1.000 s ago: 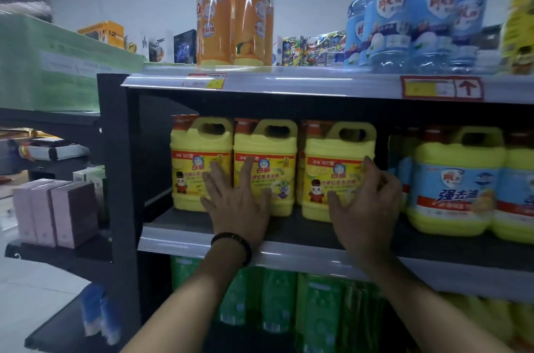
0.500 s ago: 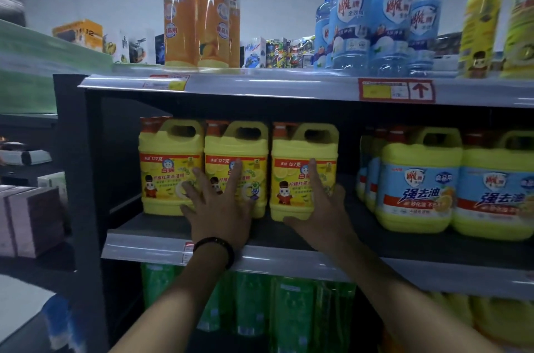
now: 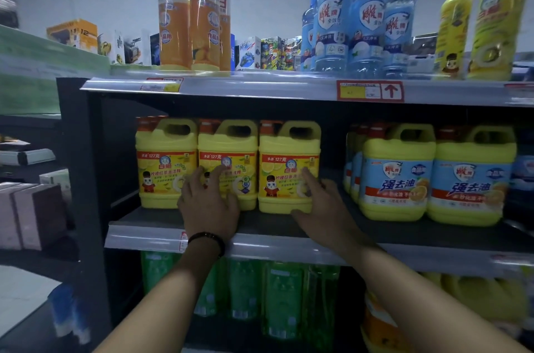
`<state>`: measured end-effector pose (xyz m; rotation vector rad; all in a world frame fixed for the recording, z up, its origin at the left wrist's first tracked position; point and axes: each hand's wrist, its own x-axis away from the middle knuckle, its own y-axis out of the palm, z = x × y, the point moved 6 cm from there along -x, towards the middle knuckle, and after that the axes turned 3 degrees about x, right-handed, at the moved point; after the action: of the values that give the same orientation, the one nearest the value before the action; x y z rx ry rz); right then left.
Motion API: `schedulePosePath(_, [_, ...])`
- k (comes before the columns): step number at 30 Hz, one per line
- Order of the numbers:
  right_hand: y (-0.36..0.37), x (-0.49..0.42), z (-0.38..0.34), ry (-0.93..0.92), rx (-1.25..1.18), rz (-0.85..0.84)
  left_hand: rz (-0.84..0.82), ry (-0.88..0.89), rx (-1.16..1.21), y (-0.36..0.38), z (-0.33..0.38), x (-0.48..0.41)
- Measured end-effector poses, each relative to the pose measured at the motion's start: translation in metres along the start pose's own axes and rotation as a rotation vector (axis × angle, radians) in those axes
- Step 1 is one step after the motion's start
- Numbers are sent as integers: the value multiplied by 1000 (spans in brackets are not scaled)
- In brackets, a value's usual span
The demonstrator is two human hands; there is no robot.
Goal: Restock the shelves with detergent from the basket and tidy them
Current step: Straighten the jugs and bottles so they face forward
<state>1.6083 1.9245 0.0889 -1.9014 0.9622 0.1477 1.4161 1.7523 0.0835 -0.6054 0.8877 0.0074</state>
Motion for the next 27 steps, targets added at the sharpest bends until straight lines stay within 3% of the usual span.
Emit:
schedulePosePath(5, [-37,48,-3,-39,79,61,112,65,1,-22,16,15])
schedulePosePath(8, [-66,93,2,-75,107,146,199,212,187,-39,52,59])
schedulePosePath(12, [-93,163,33,-58,50,298,-36,165,499,-36,89,149])
schedulePosePath(15, [-98,216,74,91,-57,340,-230,101,633,-21,101,213])
schedulePosePath(23, [-77,320,189,441,-259,337,-680,49,627,35,135,329])
schedulePosePath(27, [-55,325,248,516,-337,358,-744,-1,625,73,148,352])
